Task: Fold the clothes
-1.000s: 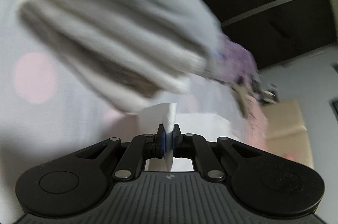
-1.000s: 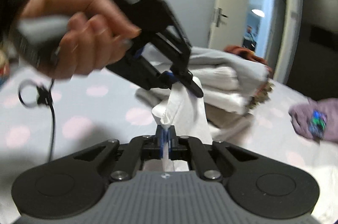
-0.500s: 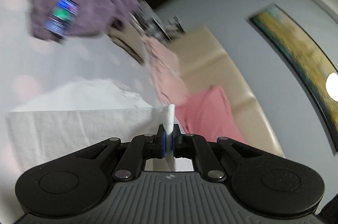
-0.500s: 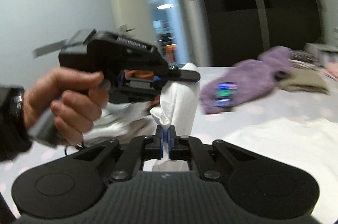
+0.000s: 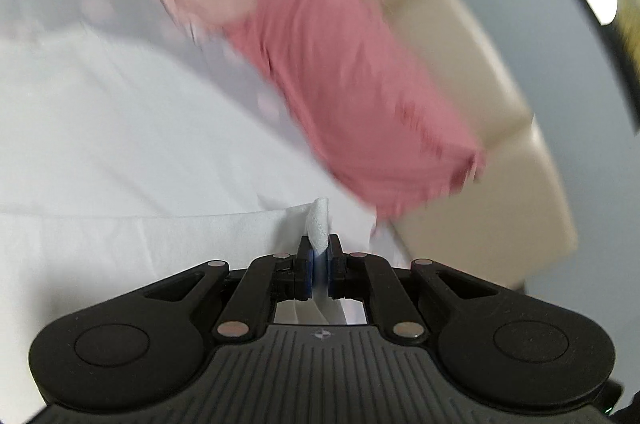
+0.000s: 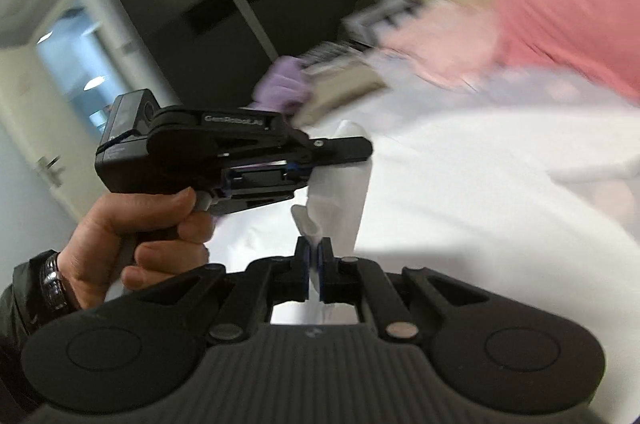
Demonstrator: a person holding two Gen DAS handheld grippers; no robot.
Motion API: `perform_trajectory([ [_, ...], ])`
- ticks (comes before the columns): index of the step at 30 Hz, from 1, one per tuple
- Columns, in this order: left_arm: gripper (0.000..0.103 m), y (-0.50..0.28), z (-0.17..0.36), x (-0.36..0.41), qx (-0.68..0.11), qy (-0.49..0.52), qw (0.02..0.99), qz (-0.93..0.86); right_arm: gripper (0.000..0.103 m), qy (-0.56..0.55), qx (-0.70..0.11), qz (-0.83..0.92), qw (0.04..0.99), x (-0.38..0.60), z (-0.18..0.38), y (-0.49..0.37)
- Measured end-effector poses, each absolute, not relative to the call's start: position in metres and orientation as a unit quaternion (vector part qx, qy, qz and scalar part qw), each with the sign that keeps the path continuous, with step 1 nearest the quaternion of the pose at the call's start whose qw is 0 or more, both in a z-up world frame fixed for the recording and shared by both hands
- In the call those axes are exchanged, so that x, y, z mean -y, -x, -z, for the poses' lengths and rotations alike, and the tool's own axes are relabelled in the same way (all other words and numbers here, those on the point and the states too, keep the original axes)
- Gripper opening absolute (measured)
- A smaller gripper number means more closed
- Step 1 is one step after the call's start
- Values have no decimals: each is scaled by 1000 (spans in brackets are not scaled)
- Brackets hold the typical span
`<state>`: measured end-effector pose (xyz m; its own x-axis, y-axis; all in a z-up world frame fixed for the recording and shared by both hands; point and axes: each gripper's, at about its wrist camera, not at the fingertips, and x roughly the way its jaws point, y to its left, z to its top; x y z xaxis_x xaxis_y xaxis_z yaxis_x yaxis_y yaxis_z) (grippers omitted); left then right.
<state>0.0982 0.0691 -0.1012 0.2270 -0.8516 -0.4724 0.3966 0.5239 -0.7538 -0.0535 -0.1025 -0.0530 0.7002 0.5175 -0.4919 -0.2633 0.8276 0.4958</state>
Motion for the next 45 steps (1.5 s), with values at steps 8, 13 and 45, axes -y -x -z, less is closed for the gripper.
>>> perform_trajectory([
  [8, 4, -65, 151, 10, -515, 151, 704, 466, 4, -264, -399, -120, 870, 148, 107, 88],
  [13, 4, -60, 151, 34, -512, 118, 701, 482, 4, -285, -398, -88, 867, 165, 117, 90],
  [45, 43, -173, 186, -265, -454, 75, 877, 140, 40, 30, -375, -279, 883, 60, 141, -66],
])
